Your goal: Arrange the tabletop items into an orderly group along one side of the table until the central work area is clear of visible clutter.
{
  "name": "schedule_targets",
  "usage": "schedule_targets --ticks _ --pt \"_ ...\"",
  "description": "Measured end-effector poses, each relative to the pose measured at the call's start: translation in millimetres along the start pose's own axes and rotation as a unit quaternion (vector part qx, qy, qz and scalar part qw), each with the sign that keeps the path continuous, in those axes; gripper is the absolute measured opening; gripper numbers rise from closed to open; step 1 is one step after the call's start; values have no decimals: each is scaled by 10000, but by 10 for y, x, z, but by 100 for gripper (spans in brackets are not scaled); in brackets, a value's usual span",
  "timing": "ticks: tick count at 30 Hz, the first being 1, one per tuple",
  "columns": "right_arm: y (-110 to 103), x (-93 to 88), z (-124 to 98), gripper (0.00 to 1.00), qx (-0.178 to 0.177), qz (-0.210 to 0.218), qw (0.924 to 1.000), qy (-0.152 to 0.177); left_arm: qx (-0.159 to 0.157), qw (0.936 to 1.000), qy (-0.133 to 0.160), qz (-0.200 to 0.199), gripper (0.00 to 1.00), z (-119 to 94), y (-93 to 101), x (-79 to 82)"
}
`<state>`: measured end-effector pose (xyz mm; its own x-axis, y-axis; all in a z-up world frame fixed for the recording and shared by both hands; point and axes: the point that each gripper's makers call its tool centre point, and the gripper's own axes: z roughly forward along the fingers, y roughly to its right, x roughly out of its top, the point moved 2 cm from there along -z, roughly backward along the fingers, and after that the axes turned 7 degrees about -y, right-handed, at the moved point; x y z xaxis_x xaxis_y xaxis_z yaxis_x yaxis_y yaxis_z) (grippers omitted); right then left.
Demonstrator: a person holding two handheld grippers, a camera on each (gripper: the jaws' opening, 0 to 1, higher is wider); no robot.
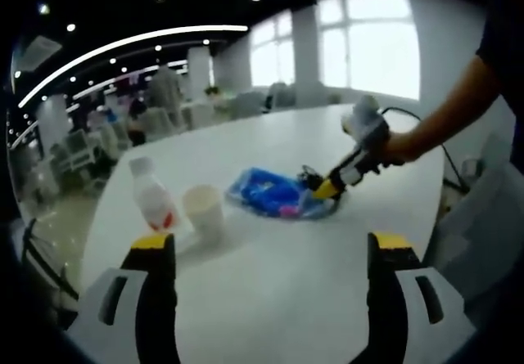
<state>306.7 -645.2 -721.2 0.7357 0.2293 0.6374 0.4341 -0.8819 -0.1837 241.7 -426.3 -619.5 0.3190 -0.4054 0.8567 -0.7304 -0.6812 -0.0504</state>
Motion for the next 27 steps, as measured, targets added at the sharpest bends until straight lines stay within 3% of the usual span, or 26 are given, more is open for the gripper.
schedule_targets --ticks 7,27 --pt "-19 -59 -90 6 -77 -97 9999 1 -36 10000 11 29 94 0 16 3" --pt "-61 -66 -615 5 -224 -369 9978 499 -95 9999 76 28 94 -17 53 24"
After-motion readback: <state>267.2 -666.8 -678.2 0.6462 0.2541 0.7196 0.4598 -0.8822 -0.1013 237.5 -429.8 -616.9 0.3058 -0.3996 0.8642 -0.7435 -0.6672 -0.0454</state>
